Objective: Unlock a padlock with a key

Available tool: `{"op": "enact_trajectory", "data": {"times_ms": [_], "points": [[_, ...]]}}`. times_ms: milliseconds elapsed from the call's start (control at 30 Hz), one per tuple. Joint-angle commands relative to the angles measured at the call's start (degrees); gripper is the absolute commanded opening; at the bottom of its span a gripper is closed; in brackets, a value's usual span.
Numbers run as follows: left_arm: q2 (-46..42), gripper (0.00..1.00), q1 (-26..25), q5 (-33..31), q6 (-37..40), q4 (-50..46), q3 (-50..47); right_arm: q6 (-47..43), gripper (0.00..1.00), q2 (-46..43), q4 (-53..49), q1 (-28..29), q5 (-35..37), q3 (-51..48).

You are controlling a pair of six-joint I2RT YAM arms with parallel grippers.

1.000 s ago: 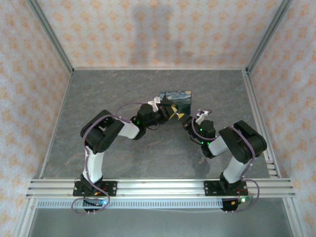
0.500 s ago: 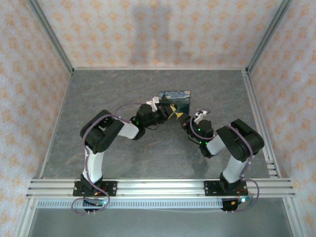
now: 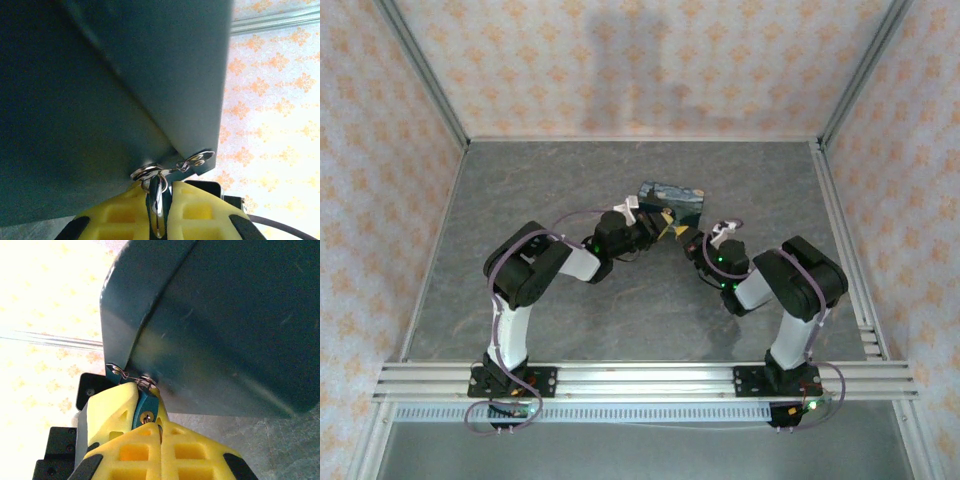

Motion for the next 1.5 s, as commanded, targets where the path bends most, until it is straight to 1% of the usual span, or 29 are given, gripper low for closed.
{"op": "enact_trajectory", "data": {"times_ms": [0, 167, 333, 467, 600, 733, 900, 1067, 1133, 1200, 1267, 1333, 1467], "points": [[-1.3, 0.0, -2.3, 6.5, -0.3, 7.1, 0.1, -1.7, 0.0, -0.8, 0.7, -0.3, -3.4, -1.3], [-1.2, 0.0, -1.9, 6.7, -0.4, 6.7, 0.7, -4.0, 0.0, -1.7, 0.7, -0.5, -3.3, -4.4], [-1.6, 0.0, -1.4, 5.7, -0.5, 6.6, 0.0, -4.5, 0.0, -2.8, 0.7, -2.2, -3.0, -7.3], [-1.2, 0.0, -1.3, 5.8, -1.3, 7.2, 0.3, -5.1, 0.0, -4.1, 0.8, -2.2, -3.3, -7.6], [-0.6, 0.0, -1.3, 5.8, -2.3, 8.5, 0.5, -5.2, 0.0, -4.6, 0.7, -1.5, -2.8, -6.7], [-0.6, 0.0, -1.3, 6.1, -2.4, 8.9, 0.5, 0.4, 0.0, -1.1, 0.8, -2.2, -7.2, -4.3], [-0.8, 0.0, -1.5, 7.0, -1.9, 8.5, 0.5, 4.8, 0.0, -0.3, 0.8, -2.2, -11.2, -1.2], [-0.5, 0.0, -1.9, 7.1, -2.0, 8.9, 0.8, 4.2, 0.0, -0.7, 0.7, -2.0, -12.7, -0.2], [-0.3, 0.0, -2.1, 7.3, -2.1, 8.9, 1.1, 4.6, 0.0, 0.4, 0.8, -2.1, -12.8, 0.2], [-0.3, 0.0, -2.2, 7.3, -2.2, 9.2, 1.4, 5.9, 0.0, 2.3, 0.8, -1.7, -15.2, 2.3], [-0.2, 0.0, -2.3, 7.5, -2.3, 8.9, 1.8, 4.3, 0.0, 2.4, 0.8, -1.0, -14.4, 2.6], [-0.3, 0.0, -2.4, 7.6, -2.2, 9.0, 1.8, 4.0, 0.0, 2.2, 0.7, -1.0, -11.7, 2.0], [-0.6, 0.0, -3.0, 8.2, -1.5, 8.0, 1.9, 6.4, 0.0, 3.9, 0.7, -1.9, -11.8, 4.0]]}}
